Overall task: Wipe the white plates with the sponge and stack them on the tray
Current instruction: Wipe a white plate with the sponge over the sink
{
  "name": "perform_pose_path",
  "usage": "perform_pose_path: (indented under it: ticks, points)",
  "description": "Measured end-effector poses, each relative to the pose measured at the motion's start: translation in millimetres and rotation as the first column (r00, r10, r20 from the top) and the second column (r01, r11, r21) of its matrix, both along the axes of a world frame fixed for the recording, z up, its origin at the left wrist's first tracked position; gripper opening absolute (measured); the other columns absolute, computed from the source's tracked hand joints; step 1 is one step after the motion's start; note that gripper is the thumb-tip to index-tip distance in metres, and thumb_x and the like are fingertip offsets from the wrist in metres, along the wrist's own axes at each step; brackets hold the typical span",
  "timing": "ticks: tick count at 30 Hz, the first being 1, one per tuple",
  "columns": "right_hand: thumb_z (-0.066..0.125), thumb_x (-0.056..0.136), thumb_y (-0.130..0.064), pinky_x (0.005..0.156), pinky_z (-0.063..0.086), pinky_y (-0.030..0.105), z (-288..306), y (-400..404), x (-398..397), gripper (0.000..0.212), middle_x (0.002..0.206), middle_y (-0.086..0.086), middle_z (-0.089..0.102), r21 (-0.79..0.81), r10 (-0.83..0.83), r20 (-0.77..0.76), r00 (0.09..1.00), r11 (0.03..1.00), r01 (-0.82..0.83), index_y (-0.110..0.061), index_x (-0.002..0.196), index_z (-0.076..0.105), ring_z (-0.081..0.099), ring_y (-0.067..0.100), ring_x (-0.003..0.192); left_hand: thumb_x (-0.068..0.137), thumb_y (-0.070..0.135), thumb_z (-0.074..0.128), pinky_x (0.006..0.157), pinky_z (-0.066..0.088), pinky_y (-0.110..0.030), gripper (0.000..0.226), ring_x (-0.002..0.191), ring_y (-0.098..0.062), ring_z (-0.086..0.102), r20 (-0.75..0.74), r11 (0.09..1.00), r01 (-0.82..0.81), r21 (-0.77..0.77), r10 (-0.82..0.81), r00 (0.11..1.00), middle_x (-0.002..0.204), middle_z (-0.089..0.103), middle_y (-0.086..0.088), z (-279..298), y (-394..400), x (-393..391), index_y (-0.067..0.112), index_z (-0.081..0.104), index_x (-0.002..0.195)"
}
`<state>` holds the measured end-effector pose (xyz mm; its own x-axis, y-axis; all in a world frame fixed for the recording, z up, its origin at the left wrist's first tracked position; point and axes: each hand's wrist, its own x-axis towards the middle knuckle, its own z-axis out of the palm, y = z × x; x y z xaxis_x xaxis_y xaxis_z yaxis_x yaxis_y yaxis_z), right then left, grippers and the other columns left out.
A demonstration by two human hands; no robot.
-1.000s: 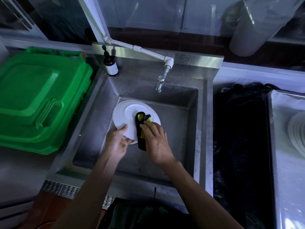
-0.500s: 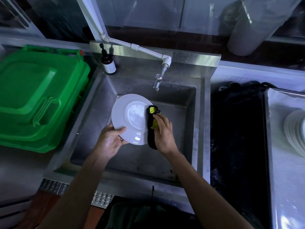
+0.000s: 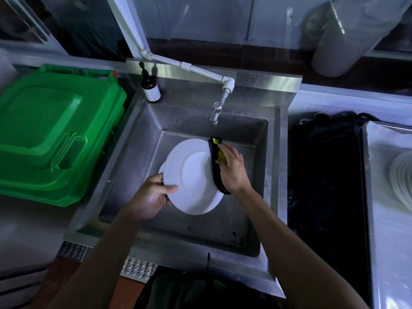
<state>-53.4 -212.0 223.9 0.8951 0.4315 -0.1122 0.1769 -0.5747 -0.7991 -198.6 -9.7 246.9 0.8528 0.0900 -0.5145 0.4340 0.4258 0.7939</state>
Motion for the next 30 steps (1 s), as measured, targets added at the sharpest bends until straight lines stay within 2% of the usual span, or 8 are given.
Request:
perform_pose_path:
  ticks: [4, 9, 13, 17, 22, 26, 30]
  points:
    - [0.04, 0.085, 0.005, 0.112, 0.032, 0.042, 8, 4, 2, 0.066, 0.151, 0.001, 0.043, -0.013, 0.038, 0.051, 0.998, 0.999, -0.038, -0.015, 0.147, 0.046, 0.04, 0.03, 0.125, 0.073, 0.002, 0.069, 0.086, 0.059, -0.052, 0.057, 0.116, -0.045, 0.065, -0.034, 1.0, 0.014, 0.027, -0.013, 0.999, 0.127, 0.067, -0.024, 1, -6, 2, 0.001, 0.062, 0.13]
    - [0.043, 0.086, 0.002, 0.104, 0.037, 0.048, 18, 13, -10, 0.064, 0.152, -0.001, 0.041, -0.033, 0.125, 0.14, 0.982, 0.992, -0.121, -0.017, 0.147, 0.046, 0.04, 0.031, 0.122, 0.07, 0.002, 0.072, 0.078, 0.062, -0.047, 0.048, 0.106, -0.04, 0.07, -0.062, 0.998, 0.024, 0.06, -0.02, 0.998, 0.118, 0.072, -0.022, 1, -16, 5, 0.005, 0.071, 0.118]
    - [0.047, 0.083, 0.0, 0.096, 0.04, 0.049, 26, 22, -25, 0.066, 0.151, -0.002, 0.044, -0.06, 0.235, 0.239, 0.942, 0.972, -0.227, -0.017, 0.146, 0.048, 0.04, 0.031, 0.123, 0.069, 0.001, 0.072, 0.07, 0.061, -0.04, 0.038, 0.097, -0.035, 0.073, -0.068, 0.998, 0.007, 0.055, -0.004, 0.998, 0.11, 0.075, -0.02, -3, -22, 5, 0.008, 0.076, 0.107]
    - [0.046, 0.078, -0.008, 0.1, 0.039, 0.051, 32, 30, -40, 0.065, 0.149, 0.001, 0.049, -0.056, 0.322, 0.312, 0.894, 0.946, -0.321, -0.012, 0.143, 0.053, 0.043, 0.033, 0.129, 0.073, 0.002, 0.072, 0.078, 0.06, -0.043, 0.039, 0.103, -0.039, 0.071, -0.054, 0.998, -0.002, 0.062, 0.006, 0.999, 0.114, 0.072, -0.024, -7, -20, 6, 0.004, 0.074, 0.112]
    - [0.037, 0.084, -0.03, 0.103, 0.038, 0.049, 33, 33, -58, 0.064, 0.15, 0.003, 0.048, -0.06, 0.434, 0.351, 0.83, 0.895, -0.442, -0.011, 0.143, 0.052, 0.043, 0.035, 0.132, 0.071, -0.002, 0.071, 0.085, 0.056, -0.046, 0.036, 0.102, -0.039, 0.069, -0.027, 0.996, -0.077, 0.053, 0.078, 0.997, 0.108, 0.07, -0.025, -15, -18, 8, -0.001, 0.072, 0.107]
    - [0.041, 0.086, -0.024, 0.107, 0.036, 0.052, 27, 31, -59, 0.06, 0.153, 0.002, 0.044, -0.056, 0.463, 0.352, 0.813, 0.878, -0.476, -0.013, 0.144, 0.05, 0.04, 0.034, 0.136, 0.072, -0.002, 0.071, 0.08, 0.058, -0.042, 0.034, 0.102, -0.039, 0.069, -0.02, 0.994, -0.09, 0.061, 0.091, 0.996, 0.106, 0.07, -0.025, -19, -16, 6, -0.006, 0.068, 0.106]
    - [0.054, 0.09, -0.021, 0.1, 0.041, 0.054, 23, 31, -45, 0.055, 0.152, 0.002, 0.045, -0.037, 0.415, 0.373, 0.83, 0.901, -0.433, -0.014, 0.144, 0.051, 0.044, 0.033, 0.132, 0.074, 0.0, 0.07, 0.075, 0.059, -0.04, 0.035, 0.1, -0.037, 0.07, -0.022, 0.996, -0.064, 0.054, 0.065, 0.998, 0.109, 0.071, -0.024, -14, -18, 6, 0.002, 0.073, 0.109]
